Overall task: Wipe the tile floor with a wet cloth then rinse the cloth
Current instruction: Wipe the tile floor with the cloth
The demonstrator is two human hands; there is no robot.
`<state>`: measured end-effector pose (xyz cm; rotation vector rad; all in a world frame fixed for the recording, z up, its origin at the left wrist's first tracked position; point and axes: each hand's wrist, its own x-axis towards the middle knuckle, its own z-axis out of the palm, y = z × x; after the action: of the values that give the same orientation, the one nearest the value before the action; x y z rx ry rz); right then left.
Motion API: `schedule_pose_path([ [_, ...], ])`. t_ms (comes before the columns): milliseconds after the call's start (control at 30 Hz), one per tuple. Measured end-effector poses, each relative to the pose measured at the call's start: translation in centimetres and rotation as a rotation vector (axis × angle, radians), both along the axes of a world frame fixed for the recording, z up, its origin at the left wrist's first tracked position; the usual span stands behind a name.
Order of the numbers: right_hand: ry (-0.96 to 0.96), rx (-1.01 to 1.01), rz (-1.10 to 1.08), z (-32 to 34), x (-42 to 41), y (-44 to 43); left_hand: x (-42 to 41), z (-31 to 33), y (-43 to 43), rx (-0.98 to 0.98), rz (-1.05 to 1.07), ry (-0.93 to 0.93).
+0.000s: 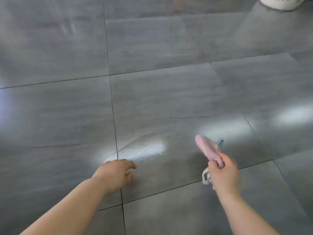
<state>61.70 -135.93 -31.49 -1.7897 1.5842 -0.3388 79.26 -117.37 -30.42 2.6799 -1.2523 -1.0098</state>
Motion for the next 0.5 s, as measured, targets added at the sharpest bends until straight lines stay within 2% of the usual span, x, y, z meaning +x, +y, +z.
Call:
schedule_pose_path([
  [167, 0.089, 0.074, -0.138, 2.1, -3.5, -5.7, -2.4, -3.2, -5.0, -0.033, -0.086, 0.125],
  [267, 0.195, 0.033, -0.152, 3.7, -4.7, -8.7, -2.7, -4.1, -7.6, -0.076, -0.074, 0.101],
  [367, 0.324, -0.016, -0.220, 1.4, -6.0, -11.0, -2.4, -6.3, -10.8, -0.027, -0.062, 0.065],
  [500, 0.320, -0.022, -0.310, -6.4, -7.9, -12.2, -2.3, -11.0, -14.6, 0.000, -0.025, -0.017],
])
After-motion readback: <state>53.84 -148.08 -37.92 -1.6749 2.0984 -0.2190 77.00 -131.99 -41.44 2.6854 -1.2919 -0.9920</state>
